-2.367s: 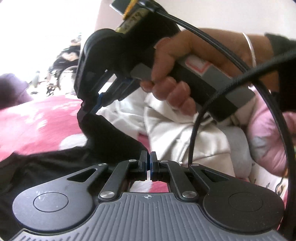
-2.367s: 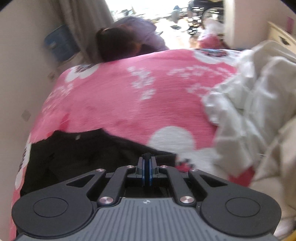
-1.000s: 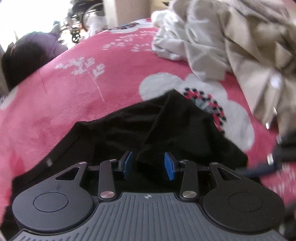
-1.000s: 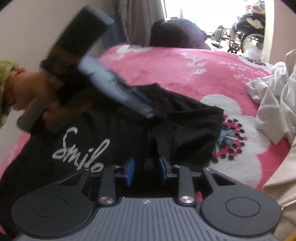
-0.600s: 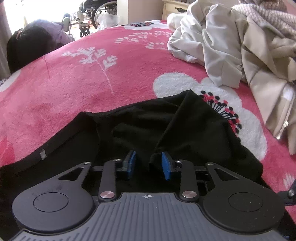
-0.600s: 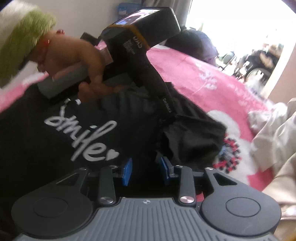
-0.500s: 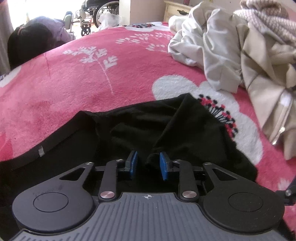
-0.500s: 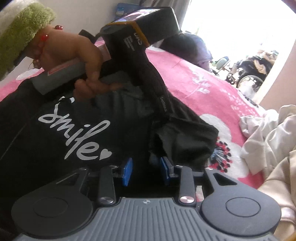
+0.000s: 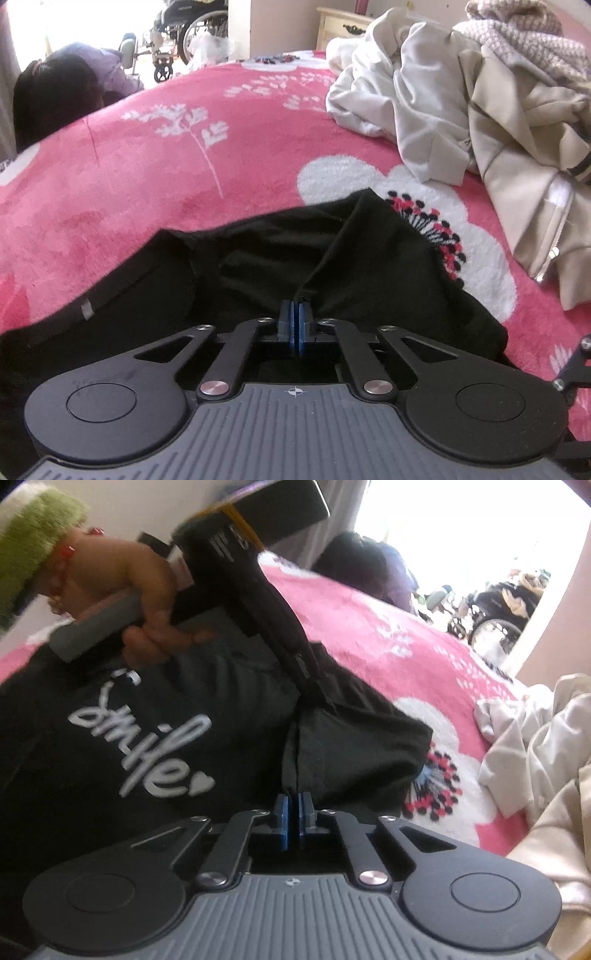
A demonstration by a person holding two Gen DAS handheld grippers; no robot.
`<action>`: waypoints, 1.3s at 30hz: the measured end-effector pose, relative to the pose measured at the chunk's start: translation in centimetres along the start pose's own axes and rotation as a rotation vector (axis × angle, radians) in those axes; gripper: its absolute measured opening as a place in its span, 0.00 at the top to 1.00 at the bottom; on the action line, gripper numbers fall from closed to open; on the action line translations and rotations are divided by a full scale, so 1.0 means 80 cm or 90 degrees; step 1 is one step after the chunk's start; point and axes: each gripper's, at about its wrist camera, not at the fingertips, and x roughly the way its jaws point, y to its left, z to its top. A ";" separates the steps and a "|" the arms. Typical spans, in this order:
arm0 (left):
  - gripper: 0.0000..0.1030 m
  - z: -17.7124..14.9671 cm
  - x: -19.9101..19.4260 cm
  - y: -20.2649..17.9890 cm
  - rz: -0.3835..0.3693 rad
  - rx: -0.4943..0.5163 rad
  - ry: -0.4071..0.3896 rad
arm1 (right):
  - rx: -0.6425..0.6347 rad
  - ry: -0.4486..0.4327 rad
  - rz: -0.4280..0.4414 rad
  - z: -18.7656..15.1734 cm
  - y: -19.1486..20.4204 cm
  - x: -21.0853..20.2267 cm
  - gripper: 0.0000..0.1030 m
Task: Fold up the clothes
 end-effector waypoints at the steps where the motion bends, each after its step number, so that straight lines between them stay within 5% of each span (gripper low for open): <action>1: 1.00 0.001 -0.001 0.002 0.003 -0.001 -0.001 | -0.003 -0.005 0.004 0.002 0.002 -0.002 0.95; 11: 0.98 -0.007 0.014 -0.004 0.074 0.053 0.013 | 0.047 0.007 0.084 -0.005 0.003 0.005 0.93; 15: 0.96 -0.008 0.015 -0.010 0.098 0.075 0.001 | 0.088 0.013 0.131 -0.011 -0.004 0.005 0.69; 22: 0.83 -0.006 0.009 -0.007 0.139 0.082 -0.013 | 0.193 0.014 0.139 -0.028 -0.052 -0.006 0.69; 31: 0.70 0.037 -0.026 -0.023 0.139 0.121 -0.034 | 0.350 0.009 0.098 -0.056 -0.136 -0.026 0.68; 39: 0.48 0.103 0.017 -0.082 0.053 0.080 -0.015 | 0.304 -0.004 0.119 -0.055 -0.130 -0.011 0.68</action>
